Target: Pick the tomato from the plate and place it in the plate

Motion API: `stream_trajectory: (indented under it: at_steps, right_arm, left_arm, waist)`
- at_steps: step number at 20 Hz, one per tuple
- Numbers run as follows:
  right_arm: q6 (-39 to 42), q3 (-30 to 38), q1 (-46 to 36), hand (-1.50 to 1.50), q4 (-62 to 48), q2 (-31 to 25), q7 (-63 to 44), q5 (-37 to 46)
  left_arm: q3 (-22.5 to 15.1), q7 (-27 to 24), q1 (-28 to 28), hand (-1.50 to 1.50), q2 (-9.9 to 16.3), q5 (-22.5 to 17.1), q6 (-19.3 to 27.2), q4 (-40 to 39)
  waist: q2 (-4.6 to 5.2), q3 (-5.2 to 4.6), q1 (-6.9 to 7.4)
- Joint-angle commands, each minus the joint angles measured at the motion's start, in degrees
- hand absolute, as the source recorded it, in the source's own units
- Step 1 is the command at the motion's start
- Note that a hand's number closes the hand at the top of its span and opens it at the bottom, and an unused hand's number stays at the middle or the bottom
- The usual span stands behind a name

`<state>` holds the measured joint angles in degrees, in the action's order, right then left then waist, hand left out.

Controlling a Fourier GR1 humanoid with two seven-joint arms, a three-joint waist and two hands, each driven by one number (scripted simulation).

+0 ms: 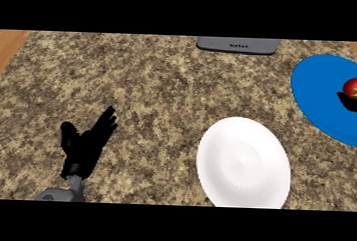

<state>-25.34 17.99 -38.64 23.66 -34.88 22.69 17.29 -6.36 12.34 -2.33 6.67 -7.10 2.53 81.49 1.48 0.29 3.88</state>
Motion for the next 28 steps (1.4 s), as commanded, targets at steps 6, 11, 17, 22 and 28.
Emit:
stream_trajectory:
  at_steps: [6, 11, 17, 22, 28]
  right_arm:
    - [10.9, 0.9, -3.6, -1.50, -9.7, -1.4, 6.5, -0.5]
    - [14.7, 7.0, -5.1, -1.50, -9.3, -1.0, 13.4, -6.8]
    - [20.2, 13.4, -5.6, -1.50, -12.6, -5.1, 13.6, -12.6]
    - [33.5, 15.1, -1.4, -1.50, -14.6, -9.9, 15.4, -14.7]
    - [46.6, 14.0, 6.3, -1.50, -15.2, -12.5, 21.7, -14.0]
  left_arm:
    - [-0.7, 0.3, -0.1, 0.00, -0.6, 0.0, -0.6, -0.4]
    - [0.9, -1.1, -0.2, 0.00, 0.5, -0.5, -1.4, -1.8]
    - [-0.4, -0.4, 0.4, 0.00, -1.1, 0.9, 0.6, -1.0]
    - [0.3, -0.5, 1.8, 0.00, -0.2, 0.4, 0.0, 0.2]
    - [0.1, 0.0, 3.0, 0.00, -1.0, 0.6, 0.8, 1.4]
  waist:
    - [0.51, 0.25, 0.67]
    - [0.47, 0.24, -0.02]
    - [0.28, 0.16, -0.42]
    - [-0.08, 0.16, -1.03]
    - [-0.51, 0.10, -2.04]
